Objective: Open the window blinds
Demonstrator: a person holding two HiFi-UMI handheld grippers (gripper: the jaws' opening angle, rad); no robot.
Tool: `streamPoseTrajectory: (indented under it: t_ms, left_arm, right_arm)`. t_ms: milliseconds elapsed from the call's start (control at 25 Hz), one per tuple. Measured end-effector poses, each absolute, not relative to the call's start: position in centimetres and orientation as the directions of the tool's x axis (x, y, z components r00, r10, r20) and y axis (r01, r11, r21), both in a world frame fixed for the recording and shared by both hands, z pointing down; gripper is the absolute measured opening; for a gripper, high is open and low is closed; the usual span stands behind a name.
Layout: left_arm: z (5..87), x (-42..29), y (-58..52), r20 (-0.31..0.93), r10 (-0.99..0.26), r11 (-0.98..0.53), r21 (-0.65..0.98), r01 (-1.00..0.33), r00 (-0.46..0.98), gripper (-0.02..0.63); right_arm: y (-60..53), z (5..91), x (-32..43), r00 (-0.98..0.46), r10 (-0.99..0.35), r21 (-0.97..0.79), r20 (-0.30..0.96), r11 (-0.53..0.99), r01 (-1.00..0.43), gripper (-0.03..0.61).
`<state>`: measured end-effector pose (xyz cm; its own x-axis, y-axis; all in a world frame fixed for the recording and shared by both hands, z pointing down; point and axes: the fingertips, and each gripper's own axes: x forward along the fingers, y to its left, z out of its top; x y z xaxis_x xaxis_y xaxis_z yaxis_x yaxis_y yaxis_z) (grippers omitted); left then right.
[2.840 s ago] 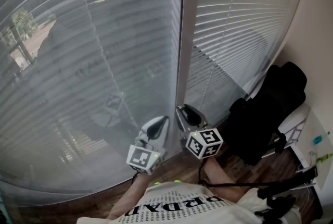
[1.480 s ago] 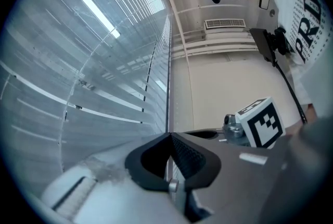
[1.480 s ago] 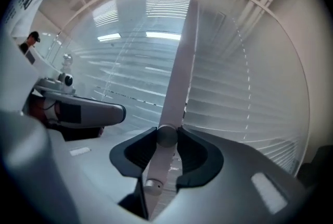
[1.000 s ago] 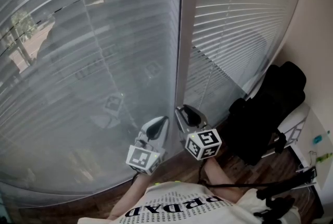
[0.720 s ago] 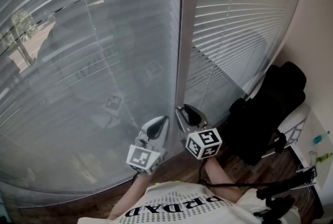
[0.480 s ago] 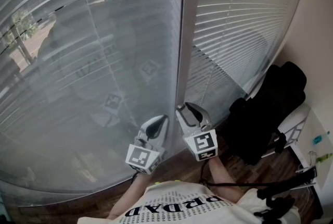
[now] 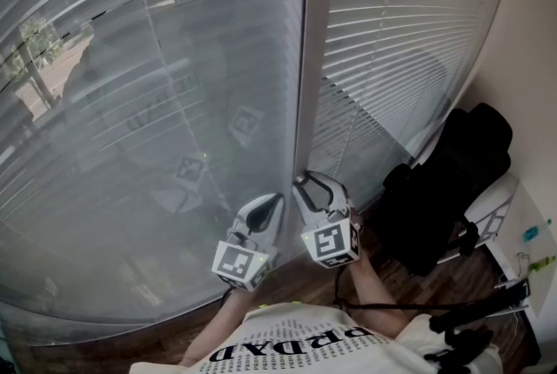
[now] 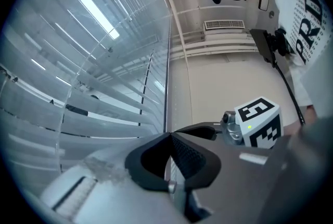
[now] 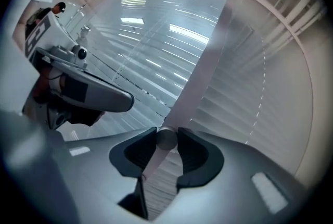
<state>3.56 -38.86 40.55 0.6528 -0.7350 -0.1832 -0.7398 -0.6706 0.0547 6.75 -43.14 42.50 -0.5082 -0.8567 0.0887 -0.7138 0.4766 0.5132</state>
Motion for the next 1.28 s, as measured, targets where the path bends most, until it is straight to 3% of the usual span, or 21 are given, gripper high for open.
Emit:
streamPoseTrajectory:
  t_ms: [240, 800, 1080, 1280]
  left_arm:
    - [40.9, 3.3, -39.0, -0.166, -0.738, -0.667, 0.036, -0.744, 0.654, -0.008]
    - [40.6, 3.3, -38.8, -0.172, -0.737, -0.669, 0.053, -0.741, 0.654, -0.008]
    - [40.6, 3.5, -38.7, -0.176, -0.733, -0.674, 0.060, -0.737, 0.657, -0.008]
    - [40.5, 3.6, -38.8, -0.174, -0.733, -0.675, 0.066, -0.735, 0.658, -0.008]
  right_arm:
    - [-43.1, 42.5, 6.8, -0.506, -0.859, 0.483, 0.077, 0.476, -0.735, 0.133]
    - [-43.4, 42.4, 7.7, -0.527, -0.850, 0.102, 0.014, 0.525, -0.845, 0.133]
    - [-43.7, 42.5, 8.1, -0.529, -0.849, -0.132, -0.023, 0.527, -0.840, 0.133]
    - [-43.8, 42.6, 8.2, -0.527, -0.849, -0.195, -0.034, 0.523, -0.830, 0.133]
